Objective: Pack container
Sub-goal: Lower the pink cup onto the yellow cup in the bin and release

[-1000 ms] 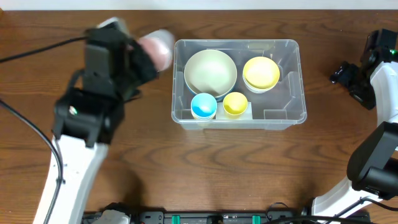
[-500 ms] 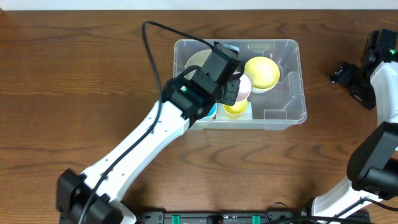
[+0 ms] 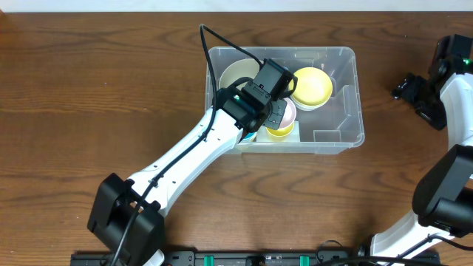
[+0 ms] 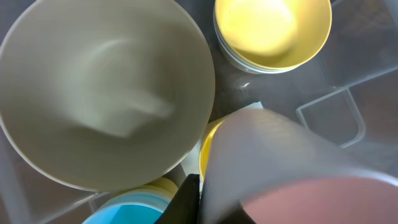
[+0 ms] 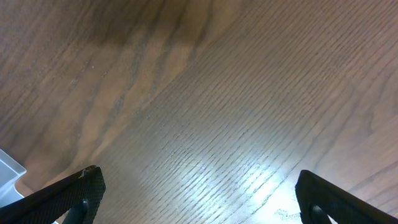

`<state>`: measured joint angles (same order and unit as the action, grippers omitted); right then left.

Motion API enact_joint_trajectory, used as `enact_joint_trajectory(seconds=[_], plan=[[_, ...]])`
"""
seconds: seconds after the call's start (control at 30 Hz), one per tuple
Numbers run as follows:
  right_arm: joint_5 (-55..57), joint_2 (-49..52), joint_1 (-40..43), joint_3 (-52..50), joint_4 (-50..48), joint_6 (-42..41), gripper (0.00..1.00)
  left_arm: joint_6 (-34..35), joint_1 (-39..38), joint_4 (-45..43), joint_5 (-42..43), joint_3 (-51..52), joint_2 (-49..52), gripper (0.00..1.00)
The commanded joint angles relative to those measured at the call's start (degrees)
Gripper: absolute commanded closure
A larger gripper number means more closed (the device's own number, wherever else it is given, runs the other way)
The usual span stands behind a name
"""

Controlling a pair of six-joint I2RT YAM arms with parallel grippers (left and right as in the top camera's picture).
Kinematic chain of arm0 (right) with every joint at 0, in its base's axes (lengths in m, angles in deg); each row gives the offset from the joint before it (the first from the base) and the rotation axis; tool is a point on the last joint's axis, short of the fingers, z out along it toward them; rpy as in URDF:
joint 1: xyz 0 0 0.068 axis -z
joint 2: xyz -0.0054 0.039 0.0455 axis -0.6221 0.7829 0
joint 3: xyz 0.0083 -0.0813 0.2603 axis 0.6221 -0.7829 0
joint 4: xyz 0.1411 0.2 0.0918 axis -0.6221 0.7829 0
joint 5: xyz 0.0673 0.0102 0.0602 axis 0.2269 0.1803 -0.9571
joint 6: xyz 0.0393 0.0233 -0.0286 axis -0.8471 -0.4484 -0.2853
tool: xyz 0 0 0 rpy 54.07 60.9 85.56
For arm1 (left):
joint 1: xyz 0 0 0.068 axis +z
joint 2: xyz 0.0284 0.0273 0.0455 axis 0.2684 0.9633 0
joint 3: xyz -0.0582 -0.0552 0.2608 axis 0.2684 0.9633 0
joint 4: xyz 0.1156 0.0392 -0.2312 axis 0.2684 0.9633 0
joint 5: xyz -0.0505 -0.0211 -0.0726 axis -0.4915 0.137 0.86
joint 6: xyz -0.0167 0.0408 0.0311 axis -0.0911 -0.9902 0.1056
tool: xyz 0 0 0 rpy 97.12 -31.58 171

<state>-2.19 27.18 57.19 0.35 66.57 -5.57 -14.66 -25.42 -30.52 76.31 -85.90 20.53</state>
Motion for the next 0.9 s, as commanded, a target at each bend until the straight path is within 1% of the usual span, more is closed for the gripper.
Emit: enact_joint_trajectory(seconds=[0.0, 0.33, 0.37, 0.4, 0.5, 0.57, 0.7, 0.8, 0.87], plan=[[0.39, 0.39, 0.02, -0.28, -0.09, -1.05, 0.01, -0.74, 0.09, 0.57, -0.81, 0.15, 0.02, 0.89], [0.39, 0.39, 0.02, -0.28, -0.09, -1.03, 0.01, -0.72, 0.09, 2.03, 0.02, 0.22, 1.16, 0.88], [0.39, 0.39, 0.02, -0.28, -0.09, -1.05, 0.01, -0.72, 0.09, 1.99, 0.02, 0.22, 1.14, 0.84], [0.39, 0.39, 0.02, -0.28, -0.09, -1.03, 0.01, -0.72, 0.09, 1.84, 0.02, 0.22, 1.11, 0.76], [0.39, 0.39, 0.02, -0.28, -0.09, -1.03, 0.01, -0.74, 0.17, 1.25, -0.24, 0.02, 0.72, 0.35], [0.39, 0.39, 0.02, -0.28, -0.09, -1.03, 0.01, -0.76, 0.26, 1.44, -1.4, -0.83, -0.04, 0.16], [0.39, 0.39, 0.02, -0.28, -0.09, -1.05, 0.01, -0.72, 1.2, 3.78, -6.6, -3.15, -4.09, 0.04], [0.39, 0.39, 0.02, -0.28, -0.09, -1.03, 0.01, -0.72, 2.47, 5.75, -9.81, -3.34, -9.31, 0.0], [0.39, 0.39, 0.02, -0.28, -0.09, -1.05, 0.01, -0.72, 3.69, 7.91, -9.94, -3.32, -13.51, 0.02]])
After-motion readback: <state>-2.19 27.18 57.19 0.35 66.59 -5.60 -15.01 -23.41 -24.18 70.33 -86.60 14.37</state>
